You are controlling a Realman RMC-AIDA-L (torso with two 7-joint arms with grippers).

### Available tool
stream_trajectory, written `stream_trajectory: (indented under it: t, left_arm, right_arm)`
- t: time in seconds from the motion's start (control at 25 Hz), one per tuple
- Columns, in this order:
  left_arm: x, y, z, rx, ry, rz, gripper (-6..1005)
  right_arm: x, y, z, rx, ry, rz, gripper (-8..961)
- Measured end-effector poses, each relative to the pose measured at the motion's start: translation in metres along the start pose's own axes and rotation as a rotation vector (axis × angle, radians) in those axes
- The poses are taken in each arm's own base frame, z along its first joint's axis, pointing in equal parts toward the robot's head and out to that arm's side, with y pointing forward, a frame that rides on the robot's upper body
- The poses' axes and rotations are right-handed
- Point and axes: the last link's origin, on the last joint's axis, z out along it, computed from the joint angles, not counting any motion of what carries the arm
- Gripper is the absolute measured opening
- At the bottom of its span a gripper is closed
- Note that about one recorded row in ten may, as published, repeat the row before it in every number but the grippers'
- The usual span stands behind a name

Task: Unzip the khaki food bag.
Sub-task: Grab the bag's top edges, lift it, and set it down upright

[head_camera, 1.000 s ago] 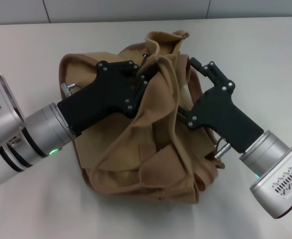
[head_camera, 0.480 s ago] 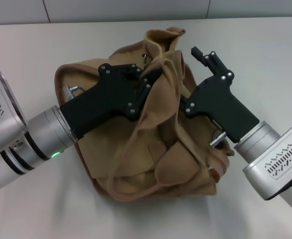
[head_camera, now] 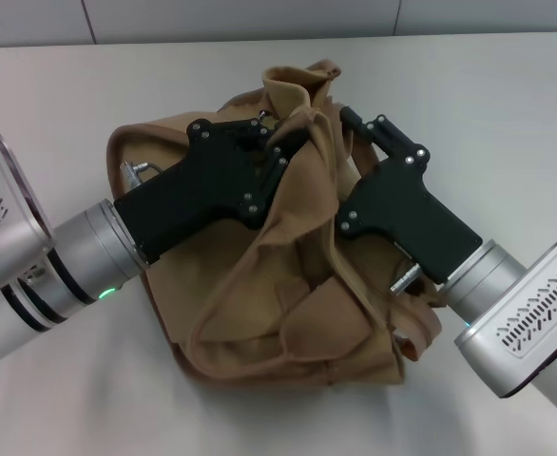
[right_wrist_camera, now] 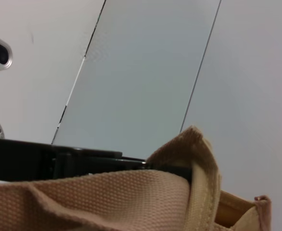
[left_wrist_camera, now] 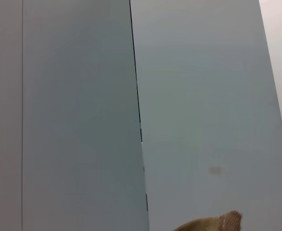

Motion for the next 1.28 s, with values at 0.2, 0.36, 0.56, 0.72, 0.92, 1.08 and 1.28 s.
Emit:
stream_trajectory:
  t: [0.2,0.36,0.56,0.72,0.92,1.08,1.28]
  left_arm:
    - [-0.0002,-0.0001,0.0001,0.003,0.000,-0.001,38]
    - [-0.0005,-0.0005,-0.0010,0.009,-0.001,-0.001,38]
    - [-0.0005,-0.0008,-0.0013,0.011,-0.001,-0.001,39]
    - [-0.0004,-0.0007,-0.0015,0.011,0.000,-0.001,39]
    - [-0.0001,-0.0003,-0.0022,0.011,0.003,-0.002,39]
    - [0.0000,0.0000,-0.0029,0.012,0.005,0.002,39]
    - [0.0017,0.0017,-0.0052,0.010,0.021,0.006,39]
  right_arm:
    - [0.0001,0.0003,0.0001,-0.004,0.000,-0.004,734]
    - [0.0004,-0.0010,0.0002,0.000,0.001,-0.008,579]
    - [0.0005,-0.0012,0.0001,0.000,0.001,-0.009,345]
    - [0.0003,-0.0002,-0.0001,-0.005,0.000,-0.009,182]
    - [-0.0003,0.0023,-0.0005,-0.023,-0.005,-0.012,43]
    - [-0.0005,0.0042,-0.0016,-0.035,-0.008,-0.008,2]
    - [0.0004,0.0058,-0.0040,-0.039,-0.003,-0.006,5]
